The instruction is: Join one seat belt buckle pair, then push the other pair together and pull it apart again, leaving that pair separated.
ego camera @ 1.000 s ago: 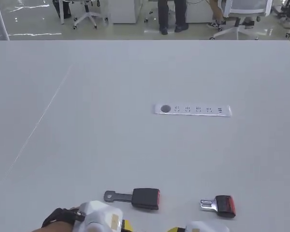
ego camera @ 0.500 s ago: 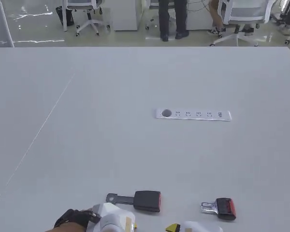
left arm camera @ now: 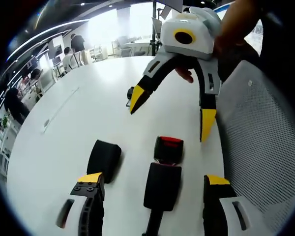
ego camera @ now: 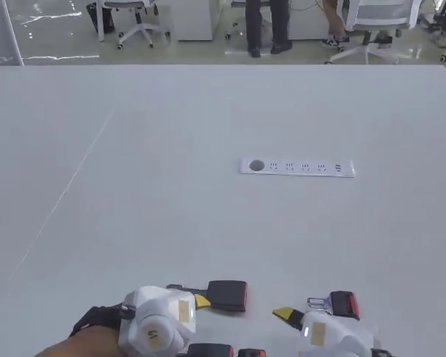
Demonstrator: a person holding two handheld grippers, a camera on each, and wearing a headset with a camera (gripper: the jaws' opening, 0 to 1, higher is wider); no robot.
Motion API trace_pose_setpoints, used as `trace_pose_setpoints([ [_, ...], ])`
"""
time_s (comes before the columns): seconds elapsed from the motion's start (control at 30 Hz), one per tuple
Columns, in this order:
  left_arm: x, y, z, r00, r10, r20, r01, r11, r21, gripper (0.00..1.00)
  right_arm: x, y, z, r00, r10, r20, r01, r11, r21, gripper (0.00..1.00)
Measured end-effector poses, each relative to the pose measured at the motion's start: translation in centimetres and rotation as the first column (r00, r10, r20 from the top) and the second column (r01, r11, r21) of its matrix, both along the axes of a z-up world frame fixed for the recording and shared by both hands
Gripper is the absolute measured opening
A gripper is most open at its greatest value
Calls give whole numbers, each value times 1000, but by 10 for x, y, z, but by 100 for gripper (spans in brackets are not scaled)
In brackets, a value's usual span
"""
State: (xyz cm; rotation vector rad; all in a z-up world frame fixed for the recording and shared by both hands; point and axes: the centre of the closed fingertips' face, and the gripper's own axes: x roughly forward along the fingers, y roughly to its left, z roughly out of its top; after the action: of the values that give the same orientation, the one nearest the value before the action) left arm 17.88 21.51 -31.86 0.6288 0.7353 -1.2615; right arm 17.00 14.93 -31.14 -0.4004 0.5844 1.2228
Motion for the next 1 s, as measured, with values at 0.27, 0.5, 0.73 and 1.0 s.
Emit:
trace_pose_setpoints([
  [0.27,38,6,20,997,38,67,-36,999,-25,85,33,-55,15,997,-60,38,60,998,-19,79],
  [0.5,73,10,23,995,33,98,-33,999,-8,83,65,-102,6,996,-86,20,87,993,-84,79],
  [0.73,91,4,13,996,0,93,-1,1000,6,79,80,-119,-9,999,-42,-30,38,991,-131,79],
  [1.0,94,-2,-19,999,-47,25,45,998,54,75,85,-134,-40,996,18,-85,-36,977,-209,72],
])
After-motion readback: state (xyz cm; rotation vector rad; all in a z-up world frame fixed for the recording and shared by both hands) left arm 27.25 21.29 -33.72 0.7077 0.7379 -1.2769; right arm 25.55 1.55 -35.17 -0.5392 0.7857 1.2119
